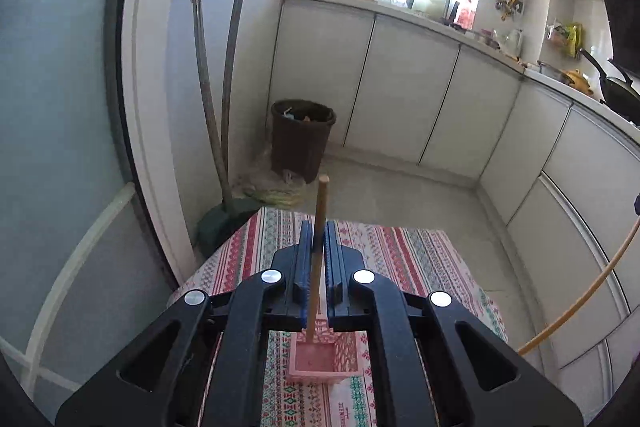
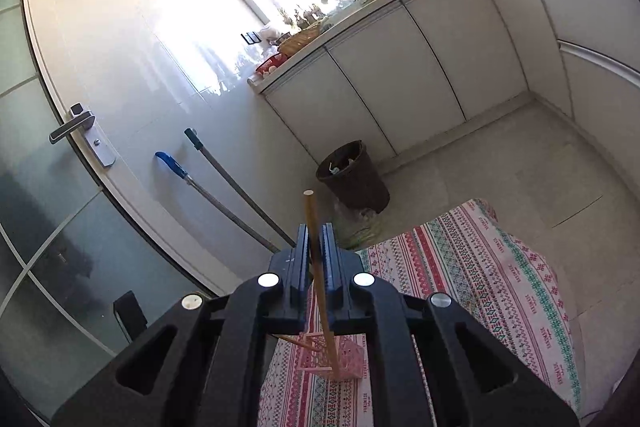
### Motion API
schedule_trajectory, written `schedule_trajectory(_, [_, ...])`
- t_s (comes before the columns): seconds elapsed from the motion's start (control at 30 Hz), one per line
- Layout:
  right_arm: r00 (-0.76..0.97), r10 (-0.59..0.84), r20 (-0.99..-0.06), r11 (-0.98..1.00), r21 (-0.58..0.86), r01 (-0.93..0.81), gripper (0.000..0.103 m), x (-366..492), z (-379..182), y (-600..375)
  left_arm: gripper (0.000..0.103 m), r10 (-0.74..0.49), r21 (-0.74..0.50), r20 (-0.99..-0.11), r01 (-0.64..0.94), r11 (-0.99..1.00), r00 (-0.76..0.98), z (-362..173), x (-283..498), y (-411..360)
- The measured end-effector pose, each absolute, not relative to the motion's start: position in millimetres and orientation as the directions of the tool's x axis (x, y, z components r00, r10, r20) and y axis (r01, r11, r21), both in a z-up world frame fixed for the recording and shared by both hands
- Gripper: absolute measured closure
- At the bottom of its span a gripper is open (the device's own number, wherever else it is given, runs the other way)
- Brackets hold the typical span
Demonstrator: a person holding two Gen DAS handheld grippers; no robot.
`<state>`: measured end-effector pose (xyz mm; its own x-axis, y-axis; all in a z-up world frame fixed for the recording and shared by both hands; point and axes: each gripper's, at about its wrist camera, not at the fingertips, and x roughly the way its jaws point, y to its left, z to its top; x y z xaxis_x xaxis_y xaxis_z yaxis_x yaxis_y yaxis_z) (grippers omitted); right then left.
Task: Organize utensils
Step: 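Lift and carry both held chopsticks over the pink basket, then open both grippers to drop the chopsticks into the pink basket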
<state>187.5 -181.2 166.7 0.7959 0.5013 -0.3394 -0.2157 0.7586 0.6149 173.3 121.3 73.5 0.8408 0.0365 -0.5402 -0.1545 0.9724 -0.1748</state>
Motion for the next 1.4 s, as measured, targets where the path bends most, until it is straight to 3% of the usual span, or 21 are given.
schedule_trajectory(0.07, [0.792, 0.507, -0.34, 0.755, 0.619, -0.217, 0.096, 189.5, 165.1, -175.6, 0.062, 0.024, -0.225, -0.543, -0.174, 0.959, 0.839, 70.4, 167.7, 129.8])
schedule_trajectory(0.13, [0.791, 0.511, -0.336, 0.752, 0.62, -0.223, 0.096, 191.5, 165.1, -168.9, 0.055, 0.026, -0.275, -0.519, -0.196, 0.941, 0.854, 75.5, 157.2, 141.2])
schedule_trajectory(0.3, [0.792, 0.513, -0.331, 0.753, 0.617, -0.23, 0.095, 197.6, 160.7, -144.4, 0.048, 0.104, -0.338, -0.47, -0.287, 0.896, 0.877, 92.0, 124.1, 164.0])
schedule_trajectory(0.4, [0.795, 0.504, -0.338, 0.764, 0.603, -0.228, 0.095, 204.6, 152.8, -123.5, 0.033, 0.139, -0.376, -0.461, -0.335, 0.864, 0.876, 92.6, 107.2, 176.6])
schedule_trajectory(0.67, [0.797, 0.497, -0.343, 0.78, 0.58, -0.236, 0.095, 227.0, 134.7, -73.5, 0.032, 0.142, -0.395, -0.479, -0.357, 0.847, 0.866, 90.1, 103.6, 194.3])
schedule_trajectory(0.9, [0.754, 0.506, -0.42, 0.793, 0.571, -0.213, 0.092, 251.3, 97.5, -43.7, 0.032, 0.147, -0.367, -0.501, -0.363, 0.856, 0.853, 87.2, 105.8, 200.2])
schedule_trajectory(1.4, [0.78, 0.398, -0.483, 0.885, 0.426, -0.187, 0.069, 221.2, 101.9, -55.7, 0.028, 0.091, -0.287, -0.528, -0.279, 0.916, 0.844, 83.6, 112.4, 150.8])
